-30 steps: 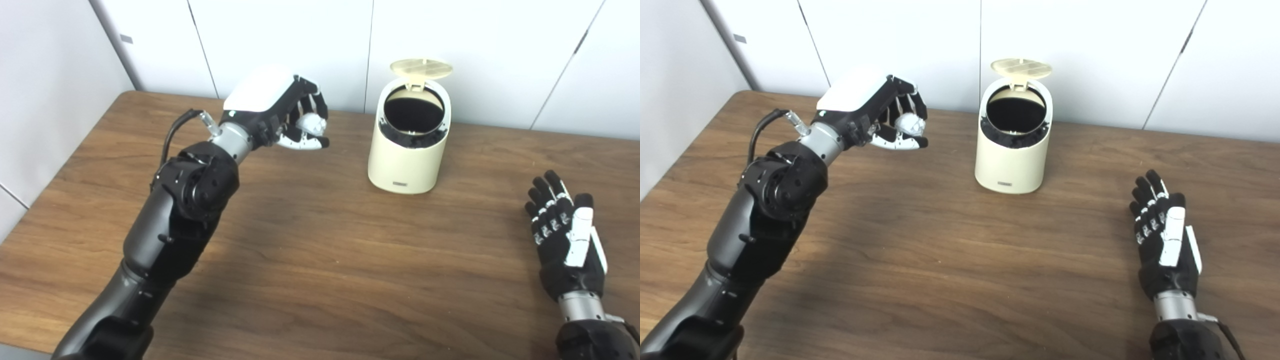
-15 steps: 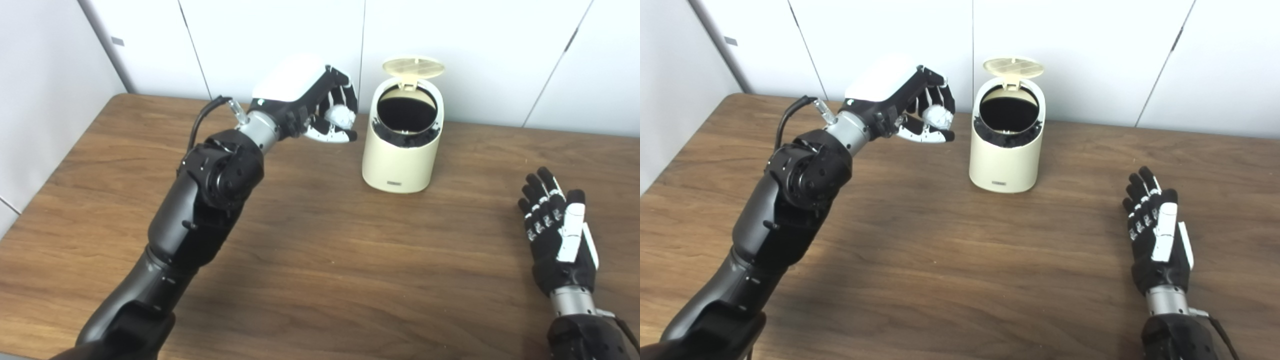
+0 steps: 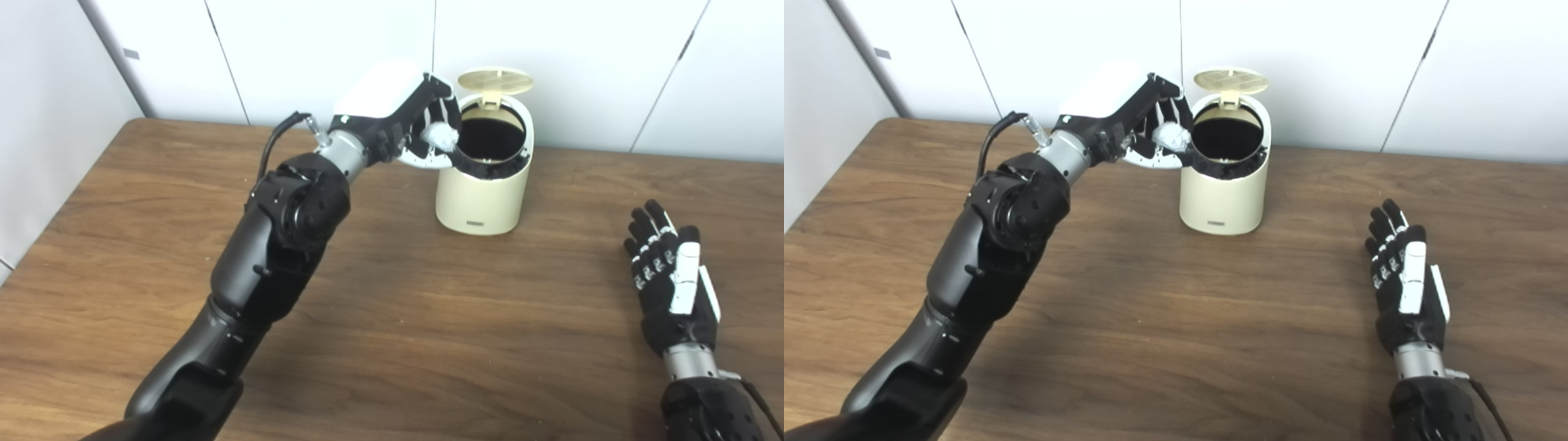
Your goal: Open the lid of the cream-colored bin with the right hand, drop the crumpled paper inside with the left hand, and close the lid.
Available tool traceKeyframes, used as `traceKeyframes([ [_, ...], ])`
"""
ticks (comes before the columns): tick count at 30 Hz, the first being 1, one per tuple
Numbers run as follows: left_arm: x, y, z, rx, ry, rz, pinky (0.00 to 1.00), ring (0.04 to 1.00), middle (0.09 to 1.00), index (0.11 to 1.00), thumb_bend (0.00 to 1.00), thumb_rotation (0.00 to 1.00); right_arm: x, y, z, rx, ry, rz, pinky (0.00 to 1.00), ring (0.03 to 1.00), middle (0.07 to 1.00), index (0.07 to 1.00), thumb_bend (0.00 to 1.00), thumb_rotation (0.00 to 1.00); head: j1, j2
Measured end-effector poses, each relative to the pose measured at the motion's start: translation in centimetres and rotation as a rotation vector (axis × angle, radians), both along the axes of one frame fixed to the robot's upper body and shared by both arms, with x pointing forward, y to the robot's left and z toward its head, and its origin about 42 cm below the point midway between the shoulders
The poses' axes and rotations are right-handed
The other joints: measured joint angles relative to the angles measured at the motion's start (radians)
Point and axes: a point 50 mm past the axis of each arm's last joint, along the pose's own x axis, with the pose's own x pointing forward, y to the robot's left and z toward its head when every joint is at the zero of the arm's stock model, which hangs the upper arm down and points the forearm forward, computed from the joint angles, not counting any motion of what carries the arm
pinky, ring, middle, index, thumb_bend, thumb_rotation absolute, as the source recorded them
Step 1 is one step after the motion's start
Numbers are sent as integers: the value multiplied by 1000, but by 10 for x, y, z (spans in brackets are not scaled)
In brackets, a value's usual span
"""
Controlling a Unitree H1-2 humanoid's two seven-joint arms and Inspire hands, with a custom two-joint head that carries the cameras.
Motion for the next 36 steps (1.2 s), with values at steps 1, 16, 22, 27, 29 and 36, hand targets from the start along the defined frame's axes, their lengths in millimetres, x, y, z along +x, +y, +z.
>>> traceKeyframes([
  [1,1,-3,0,0,-3,0,339,357,465,536,467,0,1,1,0,-1,0,2,998,974,944,950,507,831,0,0],
  [16,15,-31,-7,-35,-25,-18,287,376,487,514,467,0,4,5,-3,7,-15,0,995,974,941,943,545,725,-37,-17],
  [22,23,-41,-12,-75,-49,-59,291,373,474,514,467,0,5,6,-3,6,-17,-3,992,973,943,957,541,765,-43,-17],
  [27,31,-49,-22,-94,-63,-64,290,383,472,540,466,0,5,7,-2,14,-17,-5,989,966,933,933,554,733,-48,-20],
  [29,34,-50,-25,-92,-67,-67,294,387,473,540,467,0,5,8,-2,20,-17,-9,979,960,932,935,555,748,-48,-20],
  [36,44,-53,-30,-91,-90,-72,306,390,473,541,469,0,5,9,-3,10,-16,-17,978,957,931,935,554,762,-52,-31],
])
